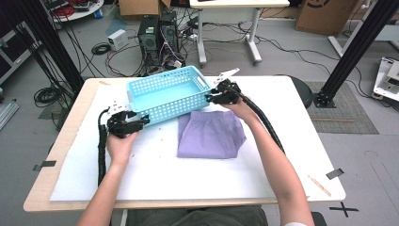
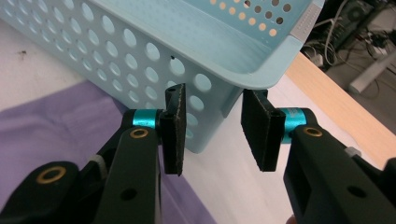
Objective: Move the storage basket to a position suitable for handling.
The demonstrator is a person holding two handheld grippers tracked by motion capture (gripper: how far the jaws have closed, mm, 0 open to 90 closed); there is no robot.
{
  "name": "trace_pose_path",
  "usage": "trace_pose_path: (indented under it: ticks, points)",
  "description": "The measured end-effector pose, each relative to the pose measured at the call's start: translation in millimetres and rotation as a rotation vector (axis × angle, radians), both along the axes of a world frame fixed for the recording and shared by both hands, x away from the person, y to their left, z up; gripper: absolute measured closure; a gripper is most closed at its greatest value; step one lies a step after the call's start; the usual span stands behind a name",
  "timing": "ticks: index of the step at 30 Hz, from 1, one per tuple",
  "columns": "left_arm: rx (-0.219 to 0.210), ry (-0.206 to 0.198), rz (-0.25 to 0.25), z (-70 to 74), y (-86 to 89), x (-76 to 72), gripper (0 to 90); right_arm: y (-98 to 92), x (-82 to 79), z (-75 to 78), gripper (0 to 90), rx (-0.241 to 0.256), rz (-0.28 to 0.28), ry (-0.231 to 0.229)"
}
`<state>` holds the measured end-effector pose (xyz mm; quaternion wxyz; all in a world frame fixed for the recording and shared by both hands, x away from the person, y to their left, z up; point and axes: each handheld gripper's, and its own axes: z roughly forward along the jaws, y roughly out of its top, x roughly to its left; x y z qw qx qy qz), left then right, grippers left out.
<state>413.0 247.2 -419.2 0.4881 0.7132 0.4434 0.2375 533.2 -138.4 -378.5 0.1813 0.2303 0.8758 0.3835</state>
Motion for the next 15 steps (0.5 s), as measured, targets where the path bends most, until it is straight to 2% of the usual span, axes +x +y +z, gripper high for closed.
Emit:
trace_pose_path:
  ticks: [1, 4, 11, 14, 15]
  points:
    - [0.001, 0.013, -0.019, 1.2, -6.0, 5.0, 35.5, -6.4, -1.7, 0.5, 62.8, 0.000, -0.011, 0.000]
    - [-0.017, 0.008, -0.059, 3.1, -17.8, 15.8, 35.5, -26.9, -7.8, 1.7, 62.8, 0.015, -0.054, 0.002]
    - [-0.012, 0.029, -0.146, 7.5, -43.4, 40.0, 35.4, -62.0, -20.0, 3.2, 63.3, 0.014, -0.126, -0.001]
    - [-0.023, 0.002, -0.177, 6.2, -52.2, 49.2, 35.3, -75.9, -24.2, 3.9, 63.4, 0.022, -0.159, 0.000]
    - [-0.019, 0.021, -0.192, 5.8, -55.5, 53.2, 35.3, -79.2, -25.0, 4.0, 63.5, 0.021, -0.165, -0.002]
